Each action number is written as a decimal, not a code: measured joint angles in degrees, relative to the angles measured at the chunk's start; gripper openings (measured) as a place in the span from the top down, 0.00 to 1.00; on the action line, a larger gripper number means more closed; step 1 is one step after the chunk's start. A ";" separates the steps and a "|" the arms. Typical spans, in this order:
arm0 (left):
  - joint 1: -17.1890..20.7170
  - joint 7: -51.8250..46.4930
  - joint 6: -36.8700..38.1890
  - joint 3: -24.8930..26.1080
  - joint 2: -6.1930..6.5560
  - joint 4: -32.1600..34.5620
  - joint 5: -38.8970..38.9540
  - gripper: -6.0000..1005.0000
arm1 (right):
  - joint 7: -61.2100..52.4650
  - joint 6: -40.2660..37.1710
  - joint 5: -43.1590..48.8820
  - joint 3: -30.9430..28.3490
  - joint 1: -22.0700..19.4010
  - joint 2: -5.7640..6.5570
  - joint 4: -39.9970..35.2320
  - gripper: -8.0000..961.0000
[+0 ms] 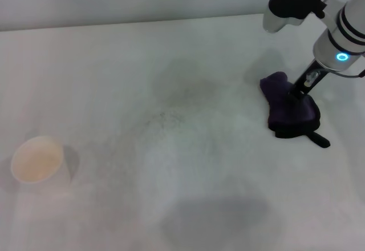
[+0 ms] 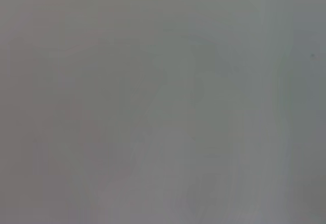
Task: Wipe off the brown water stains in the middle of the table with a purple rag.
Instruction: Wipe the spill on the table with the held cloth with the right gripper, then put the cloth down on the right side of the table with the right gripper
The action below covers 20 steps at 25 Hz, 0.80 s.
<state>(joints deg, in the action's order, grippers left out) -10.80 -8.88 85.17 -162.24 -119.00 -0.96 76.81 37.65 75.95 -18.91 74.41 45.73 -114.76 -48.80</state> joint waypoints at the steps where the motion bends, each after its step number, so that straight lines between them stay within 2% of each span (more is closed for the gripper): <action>1: 0.00 0.00 0.00 0.00 0.00 0.00 -0.02 0.11 | 0.10 -0.46 0.06 -0.13 -0.19 0.00 0.12 0.91; 15: -0.36 0.02 0.00 0.00 0.00 0.00 -0.14 0.11 | -0.15 -4.11 2.12 -0.70 -0.69 -0.44 1.33 0.90; 20: -0.39 0.07 -0.01 -0.01 0.04 -0.03 -0.08 0.11 | 1.11 -3.49 -0.04 -1.60 -0.90 -0.49 0.83 0.68</action>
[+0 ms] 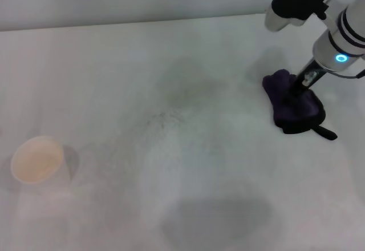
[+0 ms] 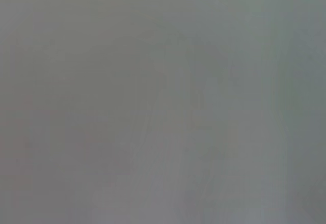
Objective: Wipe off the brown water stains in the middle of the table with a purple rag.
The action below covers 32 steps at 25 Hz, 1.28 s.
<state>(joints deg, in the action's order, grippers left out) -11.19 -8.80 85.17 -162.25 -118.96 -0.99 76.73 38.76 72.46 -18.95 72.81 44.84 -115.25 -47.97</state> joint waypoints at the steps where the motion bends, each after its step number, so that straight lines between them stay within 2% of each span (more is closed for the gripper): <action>1: -0.04 0.01 0.00 0.00 0.02 -0.01 -0.01 0.11 | 0.82 0.53 -1.14 -0.86 -0.01 0.03 -0.26 0.66; 8: -0.68 0.01 -0.06 -0.27 0.05 -0.10 -0.20 0.11 | 4.28 0.82 -2.97 -10.71 -2.85 0.34 -7.26 0.59; 15: -1.71 -0.05 -0.10 -0.38 -0.05 -0.01 -0.29 0.11 | 9.16 -6.65 -6.70 -20.67 -8.26 0.26 -11.19 0.59; 20: -2.46 -0.07 -0.10 -0.43 -0.14 0.75 -0.36 0.11 | 17.76 -14.08 -18.15 -22.91 -14.14 0.39 -9.44 0.59; 25: -3.52 -0.04 -0.15 -0.26 -0.13 1.47 -0.35 0.11 | 31.26 -23.20 -36.31 -24.84 -19.64 0.45 -4.24 0.59; 28: -3.89 0.10 -0.17 -0.19 -0.22 1.51 -0.30 0.11 | 44.44 -23.12 -49.60 -31.62 -20.91 0.55 2.35 0.59; 32: -4.02 0.23 -0.54 -0.12 -0.24 2.59 -0.06 0.11 | 59.22 -19.87 -61.24 -39.58 -21.85 0.56 9.77 0.59</action>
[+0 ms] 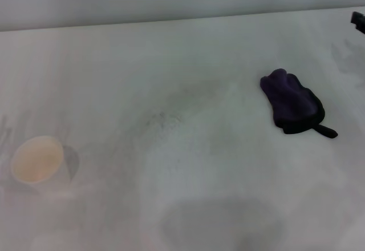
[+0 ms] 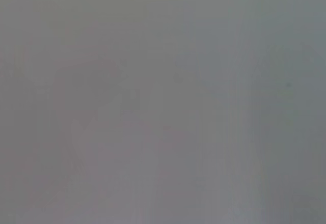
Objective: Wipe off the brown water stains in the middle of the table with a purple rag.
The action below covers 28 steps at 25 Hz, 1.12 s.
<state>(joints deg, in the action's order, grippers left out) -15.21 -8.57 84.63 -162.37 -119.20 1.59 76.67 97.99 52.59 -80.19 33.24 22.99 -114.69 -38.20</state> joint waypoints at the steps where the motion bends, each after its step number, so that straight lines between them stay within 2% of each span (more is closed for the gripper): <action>1: 0.00 0.11 -0.36 0.02 0.01 0.29 0.01 0.11 | 4.08 1.05 -2.47 -1.69 -0.30 0.00 1.84 0.59; 7: 0.30 0.19 -0.48 -0.25 -0.01 0.61 -0.20 0.11 | 28.03 11.06 -15.34 -8.26 -2.39 -0.09 12.08 0.59; 16: 1.28 1.59 -0.42 -0.11 -0.09 1.70 -0.06 0.11 | 56.19 20.44 -31.22 -10.24 -3.90 -0.27 26.60 0.59; 28: 1.03 8.56 0.23 0.13 -0.15 5.34 1.80 0.11 | 59.12 22.98 -32.83 -10.46 -4.14 -0.36 30.04 0.59</action>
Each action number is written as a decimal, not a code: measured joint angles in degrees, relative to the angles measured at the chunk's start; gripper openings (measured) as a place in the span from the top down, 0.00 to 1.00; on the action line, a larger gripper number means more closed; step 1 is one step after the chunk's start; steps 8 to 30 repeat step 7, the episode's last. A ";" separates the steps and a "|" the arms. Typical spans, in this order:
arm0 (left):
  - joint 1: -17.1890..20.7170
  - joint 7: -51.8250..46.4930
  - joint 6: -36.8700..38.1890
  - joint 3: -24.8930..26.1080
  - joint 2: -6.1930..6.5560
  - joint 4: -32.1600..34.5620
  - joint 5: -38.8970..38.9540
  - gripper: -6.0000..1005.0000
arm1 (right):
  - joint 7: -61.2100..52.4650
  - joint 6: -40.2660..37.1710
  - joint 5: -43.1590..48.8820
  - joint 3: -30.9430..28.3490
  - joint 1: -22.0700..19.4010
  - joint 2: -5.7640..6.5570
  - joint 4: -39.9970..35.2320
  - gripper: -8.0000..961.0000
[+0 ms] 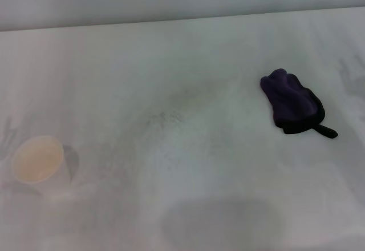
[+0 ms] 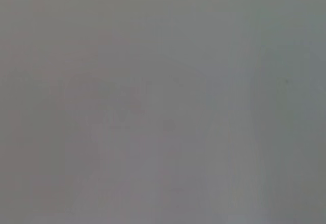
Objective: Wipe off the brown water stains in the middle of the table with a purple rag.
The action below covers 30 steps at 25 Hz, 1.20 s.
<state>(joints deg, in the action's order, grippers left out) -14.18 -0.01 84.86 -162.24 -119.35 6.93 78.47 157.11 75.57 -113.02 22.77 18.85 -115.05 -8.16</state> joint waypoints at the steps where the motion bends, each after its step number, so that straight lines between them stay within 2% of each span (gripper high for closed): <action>1: -0.03 0.00 0.01 0.00 0.00 0.07 0.01 0.11 | 0.23 0.18 -0.01 -0.01 -0.04 0.00 0.19 0.59; 30: -0.20 0.00 0.68 0.00 0.00 0.24 0.02 0.11 | 1.38 1.07 -0.15 -0.02 -0.10 0.00 0.63 0.59</action>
